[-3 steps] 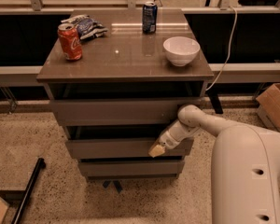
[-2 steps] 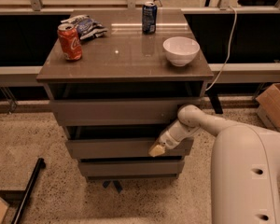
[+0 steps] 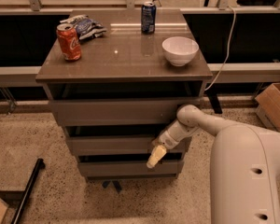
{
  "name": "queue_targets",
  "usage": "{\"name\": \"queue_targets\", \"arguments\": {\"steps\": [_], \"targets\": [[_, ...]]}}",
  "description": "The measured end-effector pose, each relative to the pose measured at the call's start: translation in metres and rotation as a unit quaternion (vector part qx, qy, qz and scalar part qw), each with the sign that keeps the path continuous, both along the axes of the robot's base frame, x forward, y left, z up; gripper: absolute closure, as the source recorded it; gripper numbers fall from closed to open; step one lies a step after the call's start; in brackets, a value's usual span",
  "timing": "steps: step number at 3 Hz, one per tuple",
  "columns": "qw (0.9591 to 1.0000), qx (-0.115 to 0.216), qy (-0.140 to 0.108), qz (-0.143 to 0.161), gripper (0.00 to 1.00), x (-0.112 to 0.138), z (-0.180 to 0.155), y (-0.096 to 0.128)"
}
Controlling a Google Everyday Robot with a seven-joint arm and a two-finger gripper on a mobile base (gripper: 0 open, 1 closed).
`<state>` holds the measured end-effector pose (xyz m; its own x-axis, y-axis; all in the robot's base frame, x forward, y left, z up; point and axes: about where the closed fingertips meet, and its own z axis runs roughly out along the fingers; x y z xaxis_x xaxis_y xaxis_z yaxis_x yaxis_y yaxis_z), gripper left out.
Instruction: Close middle drawer
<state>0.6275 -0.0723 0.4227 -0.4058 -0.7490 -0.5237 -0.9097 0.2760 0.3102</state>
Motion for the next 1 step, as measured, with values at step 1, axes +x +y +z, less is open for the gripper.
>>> {"name": "queue_targets", "arguments": {"steps": [1], "targets": [[1.0000,0.000,0.000,0.000,0.00,0.0000,0.0000,0.0000]]}}
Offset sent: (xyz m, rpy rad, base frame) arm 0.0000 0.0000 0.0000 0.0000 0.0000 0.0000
